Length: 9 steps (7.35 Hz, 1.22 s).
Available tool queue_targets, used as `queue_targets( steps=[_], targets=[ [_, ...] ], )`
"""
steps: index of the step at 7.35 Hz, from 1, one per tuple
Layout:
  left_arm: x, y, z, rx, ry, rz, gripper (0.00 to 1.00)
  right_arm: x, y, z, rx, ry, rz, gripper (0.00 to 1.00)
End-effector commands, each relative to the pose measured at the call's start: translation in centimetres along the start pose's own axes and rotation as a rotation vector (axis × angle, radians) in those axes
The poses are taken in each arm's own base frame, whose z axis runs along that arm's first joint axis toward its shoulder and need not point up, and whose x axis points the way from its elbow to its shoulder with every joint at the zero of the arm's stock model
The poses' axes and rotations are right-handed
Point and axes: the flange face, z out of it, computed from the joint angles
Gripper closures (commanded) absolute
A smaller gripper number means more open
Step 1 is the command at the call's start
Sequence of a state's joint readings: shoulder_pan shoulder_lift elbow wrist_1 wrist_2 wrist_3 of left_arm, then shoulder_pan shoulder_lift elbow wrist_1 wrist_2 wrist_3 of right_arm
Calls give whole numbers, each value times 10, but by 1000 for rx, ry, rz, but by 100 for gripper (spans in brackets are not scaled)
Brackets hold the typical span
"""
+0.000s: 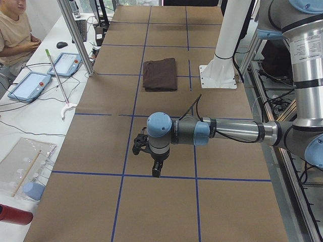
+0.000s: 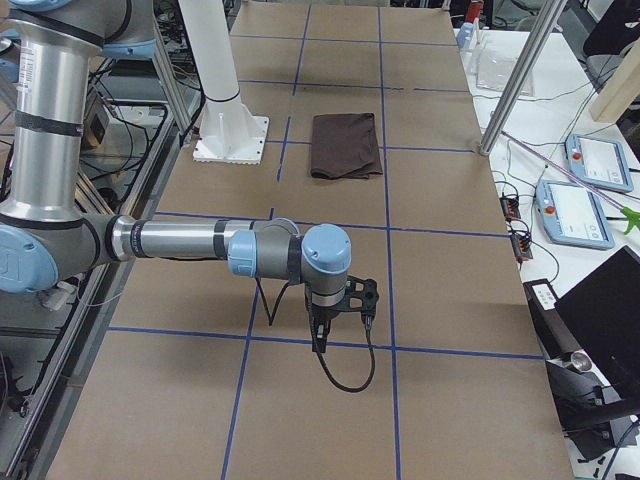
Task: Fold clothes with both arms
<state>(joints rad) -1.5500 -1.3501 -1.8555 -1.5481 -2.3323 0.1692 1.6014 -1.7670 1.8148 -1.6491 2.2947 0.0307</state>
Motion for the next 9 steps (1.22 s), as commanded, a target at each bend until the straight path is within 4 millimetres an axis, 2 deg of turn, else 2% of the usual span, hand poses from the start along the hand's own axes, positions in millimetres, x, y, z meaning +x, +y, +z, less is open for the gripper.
queue_targets(
  steps=[1, 9],
  targets=[
    [-15, -3, 16, -13, -3, -6, 0, 0, 0, 0, 1, 0, -1, 0],
    [-12, -3, 11, 12, -17, 14, 0, 0, 0, 1, -2, 0, 2, 0]
  ],
)
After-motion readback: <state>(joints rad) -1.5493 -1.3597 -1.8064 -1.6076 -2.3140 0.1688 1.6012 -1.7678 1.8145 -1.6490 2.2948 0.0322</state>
